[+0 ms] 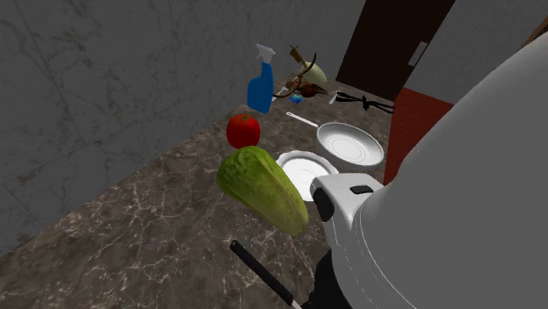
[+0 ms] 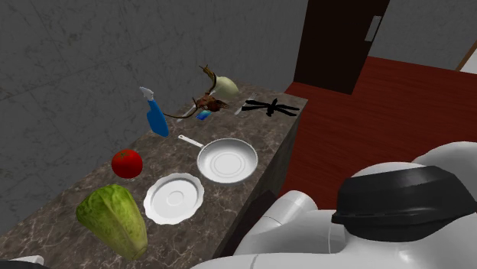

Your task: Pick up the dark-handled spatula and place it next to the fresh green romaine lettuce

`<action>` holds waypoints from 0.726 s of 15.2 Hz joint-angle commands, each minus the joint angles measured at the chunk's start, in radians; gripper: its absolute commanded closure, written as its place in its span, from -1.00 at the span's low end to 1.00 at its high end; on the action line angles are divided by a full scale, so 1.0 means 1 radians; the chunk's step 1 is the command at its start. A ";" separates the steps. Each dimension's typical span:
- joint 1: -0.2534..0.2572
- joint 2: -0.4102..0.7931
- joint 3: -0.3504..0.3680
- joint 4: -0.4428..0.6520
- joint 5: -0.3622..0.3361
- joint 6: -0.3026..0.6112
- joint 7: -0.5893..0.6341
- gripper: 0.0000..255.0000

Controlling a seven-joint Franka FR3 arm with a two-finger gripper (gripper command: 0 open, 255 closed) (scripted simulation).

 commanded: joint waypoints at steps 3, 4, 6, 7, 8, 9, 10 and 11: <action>-0.007 0.013 0.036 -0.038 0.017 0.057 -0.002 1.00; -0.010 0.017 0.046 -0.047 0.020 0.071 -0.003 1.00; -0.017 0.027 0.067 -0.063 0.027 0.100 -0.003 1.00; -0.020 0.032 0.078 -0.071 0.031 0.114 -0.003 1.00; -0.025 0.038 0.089 -0.078 0.034 0.129 -0.004 1.00; -0.029 0.044 0.101 -0.086 0.038 0.144 -0.004 1.00; -0.034 0.050 0.113 -0.093 0.041 0.158 -0.004 1.00; -0.040 0.056 0.125 -0.100 0.044 0.174 -0.004 1.00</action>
